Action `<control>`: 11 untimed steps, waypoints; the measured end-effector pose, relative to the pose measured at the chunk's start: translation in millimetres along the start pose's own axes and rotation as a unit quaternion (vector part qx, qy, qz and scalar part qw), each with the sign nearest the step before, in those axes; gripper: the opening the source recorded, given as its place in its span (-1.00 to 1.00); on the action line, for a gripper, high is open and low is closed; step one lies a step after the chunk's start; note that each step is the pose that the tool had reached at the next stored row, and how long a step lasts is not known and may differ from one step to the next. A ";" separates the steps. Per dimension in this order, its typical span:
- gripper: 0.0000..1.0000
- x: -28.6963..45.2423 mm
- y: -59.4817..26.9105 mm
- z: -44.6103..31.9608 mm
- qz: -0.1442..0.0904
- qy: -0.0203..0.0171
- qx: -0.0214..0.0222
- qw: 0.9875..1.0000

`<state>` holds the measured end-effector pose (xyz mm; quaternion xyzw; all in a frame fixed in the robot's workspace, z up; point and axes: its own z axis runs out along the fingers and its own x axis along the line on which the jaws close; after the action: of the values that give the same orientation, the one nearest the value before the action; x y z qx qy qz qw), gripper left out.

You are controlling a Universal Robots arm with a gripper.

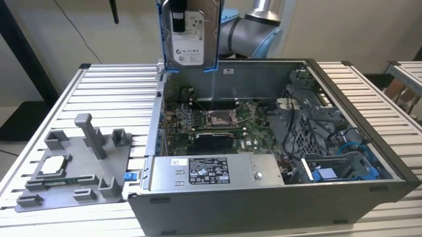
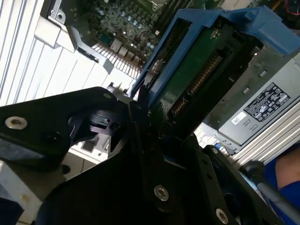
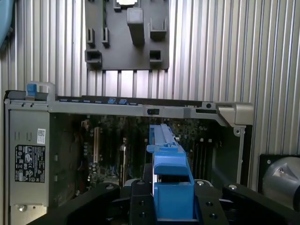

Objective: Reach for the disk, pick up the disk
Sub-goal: 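Pick up the disk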

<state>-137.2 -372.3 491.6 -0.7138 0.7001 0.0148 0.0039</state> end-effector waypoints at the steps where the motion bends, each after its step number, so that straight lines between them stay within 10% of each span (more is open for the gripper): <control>1: -1.00 0.1 -4.0 -0.1 0.000 0.000 0.000 1.000; 11: -1.00 0.9 -38.4 -0.6 0.000 0.000 -0.001 1.000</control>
<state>-98.8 -372.5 491.7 -0.7138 0.7001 0.0156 0.0031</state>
